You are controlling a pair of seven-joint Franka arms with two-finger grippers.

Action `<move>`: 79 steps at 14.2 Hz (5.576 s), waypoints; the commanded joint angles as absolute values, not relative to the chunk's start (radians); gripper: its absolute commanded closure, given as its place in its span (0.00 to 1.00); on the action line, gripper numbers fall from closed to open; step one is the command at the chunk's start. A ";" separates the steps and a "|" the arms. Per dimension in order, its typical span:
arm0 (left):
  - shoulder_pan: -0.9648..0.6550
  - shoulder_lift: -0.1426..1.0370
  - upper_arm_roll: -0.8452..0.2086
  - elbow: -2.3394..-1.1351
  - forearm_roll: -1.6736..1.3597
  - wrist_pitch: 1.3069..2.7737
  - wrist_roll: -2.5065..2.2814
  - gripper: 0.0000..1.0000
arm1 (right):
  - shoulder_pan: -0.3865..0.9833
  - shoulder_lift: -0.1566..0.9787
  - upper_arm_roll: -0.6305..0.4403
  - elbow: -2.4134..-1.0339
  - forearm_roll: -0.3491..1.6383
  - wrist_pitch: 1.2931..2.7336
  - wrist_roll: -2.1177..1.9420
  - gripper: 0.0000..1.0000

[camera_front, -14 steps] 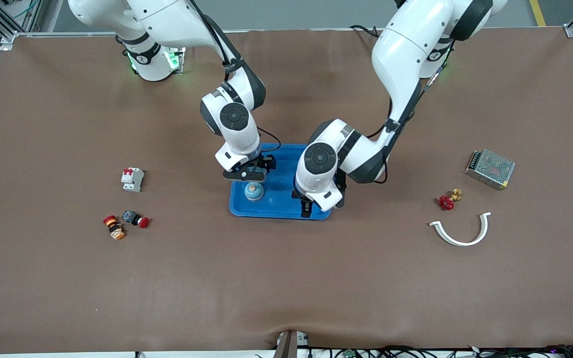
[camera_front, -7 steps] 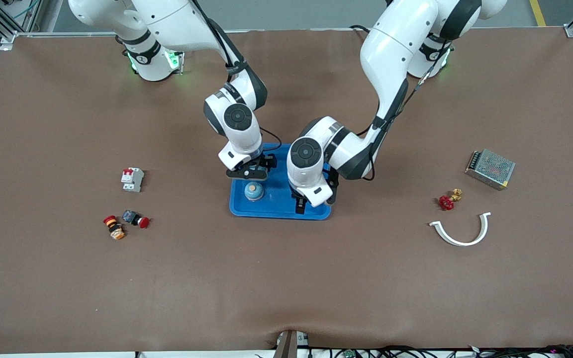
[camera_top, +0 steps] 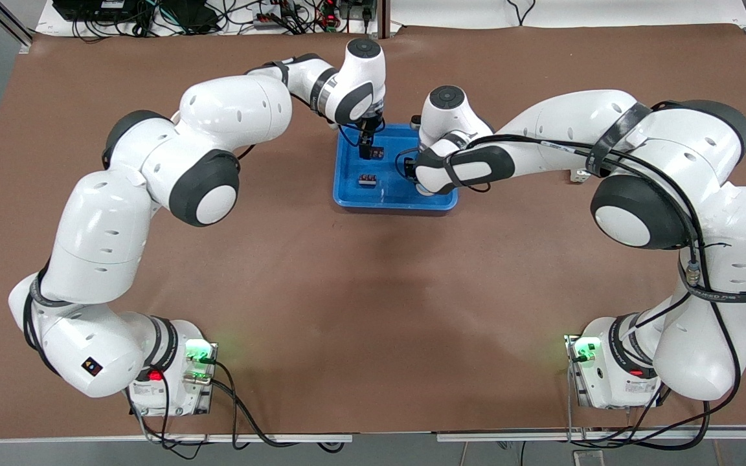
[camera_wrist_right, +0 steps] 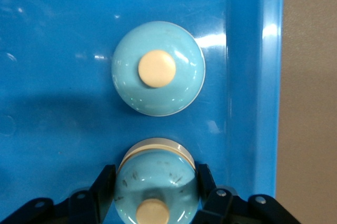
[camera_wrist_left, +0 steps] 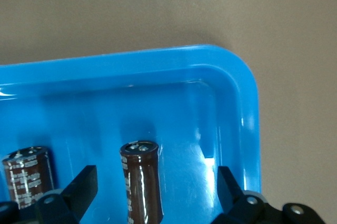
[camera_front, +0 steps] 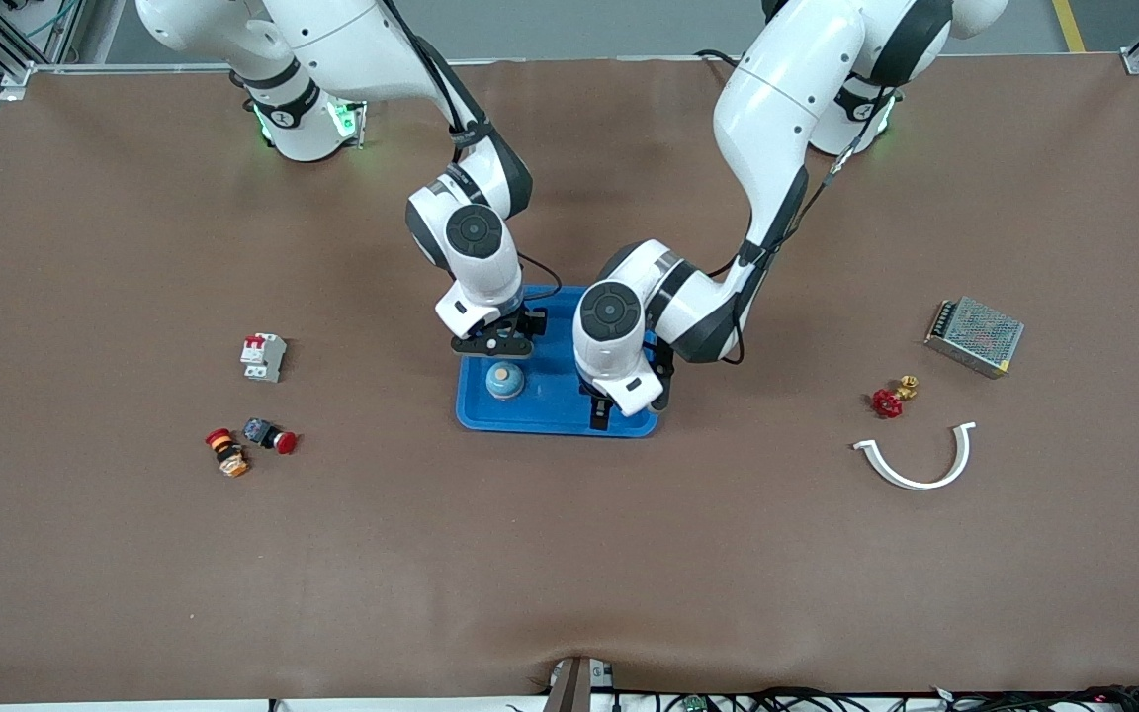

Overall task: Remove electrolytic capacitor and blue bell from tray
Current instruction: 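Grasp a bell with the right gripper while the left gripper grasps a capacitor, then carry the bell with the right gripper while the left gripper lifts the capacitor, then release the bell with the right gripper while the left gripper carries the capacitor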

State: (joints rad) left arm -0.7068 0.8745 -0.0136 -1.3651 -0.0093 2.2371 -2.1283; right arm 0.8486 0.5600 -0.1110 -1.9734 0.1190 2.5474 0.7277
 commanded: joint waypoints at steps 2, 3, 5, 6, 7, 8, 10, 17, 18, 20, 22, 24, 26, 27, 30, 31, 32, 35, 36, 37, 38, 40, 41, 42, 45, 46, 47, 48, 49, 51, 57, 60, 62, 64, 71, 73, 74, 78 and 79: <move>-0.721 0.899 -0.005 -1.342 0.008 2.264 -2.155 0.00 | 0.857 0.557 -0.120 -1.963 0.135 2.545 0.738 0.61; -0.726 0.900 -0.005 -1.342 0.008 2.267 -2.155 0.00 | 0.856 0.548 -0.120 -1.962 0.135 2.536 0.738 0.61; -0.729 0.907 -0.005 -1.342 0.008 2.276 -2.155 0.00 | 0.850 0.510 -0.121 -1.963 0.133 2.517 0.721 0.61; -0.736 0.907 -0.005 -1.342 0.008 2.278 -2.154 0.00 | 0.842 0.477 -0.124 -1.957 0.133 2.467 0.721 0.61; -0.744 0.908 -0.005 -1.342 0.009 2.278 -2.157 0.00 | 0.824 0.441 -0.126 -1.938 0.133 2.403 0.718 0.61; -0.744 0.908 -0.005 -1.342 0.008 2.278 -2.161 0.01 | 0.790 0.399 -0.127 -1.918 0.132 2.314 0.704 0.61; -0.749 0.908 -0.005 -1.341 0.009 2.278 -2.207 0.71 | 0.698 0.324 -0.127 -1.852 0.130 2.113 0.578 0.61; -0.752 0.896 -0.002 -1.341 0.014 2.276 -2.135 1.00 | 0.367 0.201 -0.129 -1.766 0.032 1.822 -0.002 0.61; -0.753 0.891 0.000 -1.341 0.015 2.269 -2.126 1.00 | 0.336 0.198 -0.129 -1.773 0.009 1.822 -0.068 0.61; -0.753 0.879 0.000 -1.341 0.020 2.243 -2.106 1.00 | 0.250 0.195 -0.127 -1.787 -0.018 1.828 -0.191 0.61; -0.753 0.865 0.000 -1.339 0.023 2.198 -2.083 1.00 | 0.155 0.204 -0.127 -1.789 -0.018 1.848 -0.323 0.61; -0.753 0.836 -0.008 -1.339 0.043 2.134 -1.949 1.00 | 0.066 0.212 -0.127 -1.805 -0.018 1.903 -0.473 0.61; -0.752 0.815 -0.017 -1.339 0.041 2.039 -1.769 1.00 | -0.003 0.213 -0.127 -1.868 -0.018 2.004 -0.572 0.61; -0.752 0.796 -0.012 -1.341 0.041 2.023 -1.723 1.00 | -0.033 0.215 -0.127 -1.888 -0.018 2.035 -0.600 0.61; -0.747 0.753 -0.011 -1.350 0.045 1.988 -1.561 1.00 | -0.084 0.218 -0.127 -1.980 -0.018 2.126 -0.643 0.61; -0.744 0.747 -0.011 -1.350 0.048 1.962 -1.531 1.00 | -0.093 0.215 -0.127 -2.046 -0.018 2.204 -0.643 0.61; -0.741 0.736 -0.009 -1.356 0.049 1.948 -1.519 1.00 | -0.100 0.212 -0.127 -2.112 -0.018 2.291 -0.643 0.61; -0.738 0.686 -0.009 -1.428 0.084 1.901 -1.427 1.00 | -0.118 0.221 -0.126 -2.212 -0.017 2.459 -0.649 0.61; -0.736 0.663 -0.009 -1.465 0.100 1.901 -1.404 1.00 | -0.124 0.225 -0.126 -2.218 -0.017 2.465 -0.658 0.60; -0.736 0.628 -0.009 -1.511 0.107 1.910 -1.369 1.00 | -0.132 0.230 -0.126 -2.220 -0.017 2.467 -0.663 0.60; -0.730 0.596 -0.009 -1.560 0.109 1.917 -1.336 1.00 | -0.132 0.236 -0.126 -2.220 -0.017 2.467 -0.663 0.60; -0.721 0.528 -0.009 -1.661 0.110 1.971 -1.278 1.00 | -0.133 0.255 -0.126 -2.227 -0.017 2.477 -0.664 0.60; -0.721 0.497 -0.009 -1.710 0.127 1.998 -1.272 1.00 | -0.133 0.262 -0.126 -2.244 -0.017 2.505 -0.664 0.60; -0.715 0.470 -0.009 -1.757 0.156 2.022 -1.253 1.00 | -0.133 0.268 -0.124 -2.265 -0.015 2.541 -0.663 0.60; -0.695 0.375 -0.009 -1.902 0.178 2.101 -1.148 1.00 | -0.133 0.299 -0.124 -2.272 -0.015 2.580 -0.663 0.59; -0.689 0.344 -0.009 -1.949 0.182 2.129 -1.119 1.00 | -0.133 0.305 -0.124 -2.272 -0.014 2.582 -0.663 0.59; -0.680 0.318 -0.011 -1.992 0.196 2.155 -1.094 1.00 | -0.133 0.311 -0.123 -2.272 -0.012 2.585 -0.664 0.59; -0.677 0.298 -0.011 -2.031 0.208 2.186 -1.074 1.00 | -0.133 0.319 -0.123 -2.272 -0.011 2.592 -0.664 0.59; -0.666 0.281 -0.011 -2.072 0.212 2.215 -1.034 1.00 | -0.133 0.328 -0.123 -2.272 -0.011 2.608 -0.663 0.59; -0.641 0.236 -0.011 -2.158 0.213 2.265 -0.930 1.00 | -0.133 0.348 -0.123 -2.273 -0.011 2.635 -0.664 0.59; -0.548 0.140 -0.011 -2.334 0.273 2.384 -0.801 1.00 | -0.133 0.359 -0.121 -2.272 -0.011 2.641 -0.664 0.58; -0.480 0.104 -0.011 -2.413 0.276 2.471 -0.688 1.00 | -0.133 0.380 -0.120 -2.272 -0.009 2.664 -0.664 0.58; -0.437 0.092 -0.012 -2.456 0.276 2.528 -0.593 1.00 | -0.132 0.385 -0.120 -2.272 -0.008 2.669 -0.664 0.56; -0.391 0.084 -0.014 -2.488 0.276 2.568 -0.517 1.00 | -0.132 0.385 -0.120 -2.272 -0.006 2.669 -0.664 0.56; -0.288 0.144 -0.018 -2.511 0.276 2.664 -0.342 1.00 | -0.130 0.399 -0.118 -2.269 -0.006 2.674 -0.663 0.49; -0.273 0.166 -0.020 -2.508 0.275 2.672 -0.337 1.00 | -0.129 0.399 -0.118 -2.266 -0.005 2.672 -0.660 0.19; -0.273 0.176 -0.020 -2.508 0.275 2.672 -0.334 1.00 | -0.127 0.399 -0.115 -2.264 -0.005 2.669 -0.658 0.00; -0.273 0.225 -0.020 -2.508 0.270 2.704 -0.330 1.00 | -0.126 0.367 -0.103 -2.261 -0.005 2.626 -0.653 0.00; -0.273 0.229 -0.020 -2.510 0.270 2.710 -0.330 1.00 | -0.123 0.336 -0.097 -2.255 -0.005 2.578 -0.652 0.00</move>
State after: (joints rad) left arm -0.2891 0.2210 -0.0091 -2.5050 0.2543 2.6829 -0.3439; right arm -0.1089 0.3947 -0.1177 -2.2552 -0.0033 2.6443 -0.6535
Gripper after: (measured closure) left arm 0.687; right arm 0.000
